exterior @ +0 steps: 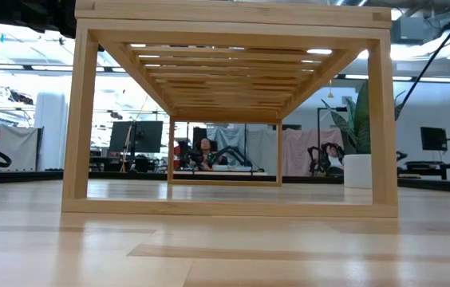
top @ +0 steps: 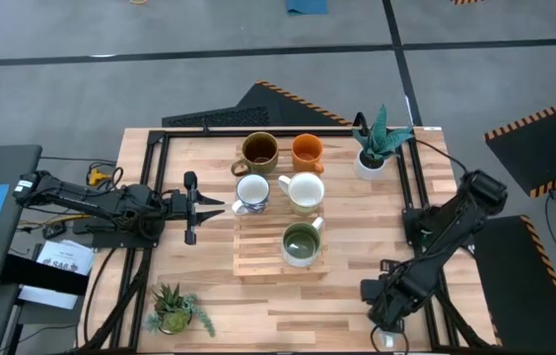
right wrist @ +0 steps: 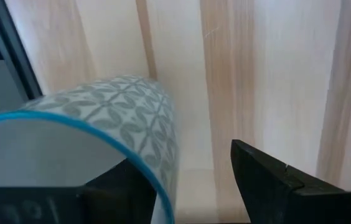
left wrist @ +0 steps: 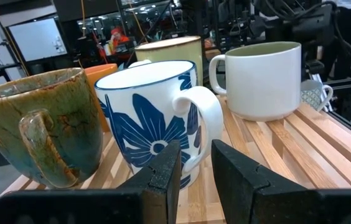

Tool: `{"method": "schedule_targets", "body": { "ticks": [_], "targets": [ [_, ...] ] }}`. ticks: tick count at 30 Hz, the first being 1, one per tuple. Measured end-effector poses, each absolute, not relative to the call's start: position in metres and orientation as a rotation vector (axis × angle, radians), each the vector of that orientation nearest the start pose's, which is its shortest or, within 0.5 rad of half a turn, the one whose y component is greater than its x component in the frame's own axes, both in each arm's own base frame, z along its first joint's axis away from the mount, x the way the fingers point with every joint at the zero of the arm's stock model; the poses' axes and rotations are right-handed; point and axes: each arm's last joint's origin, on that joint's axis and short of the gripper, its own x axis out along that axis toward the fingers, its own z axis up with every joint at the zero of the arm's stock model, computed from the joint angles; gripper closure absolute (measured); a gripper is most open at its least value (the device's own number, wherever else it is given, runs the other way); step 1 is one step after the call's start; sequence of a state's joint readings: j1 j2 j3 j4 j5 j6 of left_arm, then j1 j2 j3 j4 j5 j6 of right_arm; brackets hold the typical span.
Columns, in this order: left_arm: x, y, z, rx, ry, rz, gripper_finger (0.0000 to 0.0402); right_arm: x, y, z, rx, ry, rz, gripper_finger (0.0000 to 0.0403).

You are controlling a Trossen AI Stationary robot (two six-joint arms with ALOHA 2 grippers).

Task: Place coffee mugs
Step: Put the white green patterned mug on the shelf

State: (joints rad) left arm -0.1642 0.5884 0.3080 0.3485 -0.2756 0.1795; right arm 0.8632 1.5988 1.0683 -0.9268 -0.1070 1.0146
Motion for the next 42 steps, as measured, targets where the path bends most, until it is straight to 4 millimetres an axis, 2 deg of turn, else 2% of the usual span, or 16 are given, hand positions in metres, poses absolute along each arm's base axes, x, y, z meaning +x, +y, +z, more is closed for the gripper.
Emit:
{"method": "schedule_targets", "body": {
  "ticks": [3, 5, 9, 14, 17, 19, 23, 26, 28, 31, 34, 37, 42],
  "targets": [
    [0.147, -0.016, 0.246, 0.164, -0.056, 0.117, 0.0323, 0.183, 0.214, 0.194, 0.227, 1.602, -0.002, 0.0212],
    [0.147, -0.016, 0.246, 0.164, -0.056, 0.117, 0.0323, 0.185, 0.213, 0.192, 0.235, 1.626, 0.011, 0.0243],
    [0.147, -0.016, 0.246, 0.164, -0.057, 0.117, 0.0323, 0.188, 0.207, 0.196, 0.277, 1.663, 0.044, 0.0352],
    [0.147, -0.016, 0.247, 0.164, -0.059, 0.117, 0.0323, 0.194, 0.199, 0.227, 0.362, 1.571, 0.114, 0.0358],
    [0.147, -0.016, 0.247, 0.162, -0.067, 0.118, 0.0323, 0.206, 0.198, 0.264, 0.385, 1.407, 0.206, 0.0358],
    [0.146, -0.016, 0.248, 0.167, -0.071, 0.119, 0.0323, 0.218, 0.201, 0.298, 0.353, 1.233, 0.286, 0.0358],
    [0.146, -0.016, 0.249, 0.168, -0.073, 0.120, 0.0323, 0.242, 0.199, 0.372, 0.184, 0.862, 0.425, 0.0358],
    [0.146, -0.016, 0.249, 0.161, -0.074, 0.119, 0.0323, 0.255, 0.189, 0.419, 0.004, 0.645, 0.433, 0.0358],
    [0.146, -0.016, 0.249, 0.165, -0.073, 0.119, 0.0323, 0.262, 0.181, 0.441, -0.110, 0.538, 0.399, 0.0358],
    [0.146, -0.016, 0.249, 0.163, -0.073, 0.119, 0.0323, 0.275, 0.161, 0.461, -0.215, 0.443, 0.277, 0.0358],
    [0.146, -0.016, 0.249, 0.169, -0.072, 0.119, 0.0323, 0.294, 0.139, 0.465, -0.253, 0.425, 0.110, 0.0358],
    [0.146, -0.016, 0.249, 0.170, -0.072, 0.119, 0.0323, 0.318, 0.117, 0.455, -0.245, 0.451, 0.006, 0.0358],
    [0.146, -0.016, 0.249, 0.170, -0.072, 0.119, 0.0323, 0.349, 0.090, 0.433, -0.245, 0.536, -0.073, 0.0358]
  ]
}}
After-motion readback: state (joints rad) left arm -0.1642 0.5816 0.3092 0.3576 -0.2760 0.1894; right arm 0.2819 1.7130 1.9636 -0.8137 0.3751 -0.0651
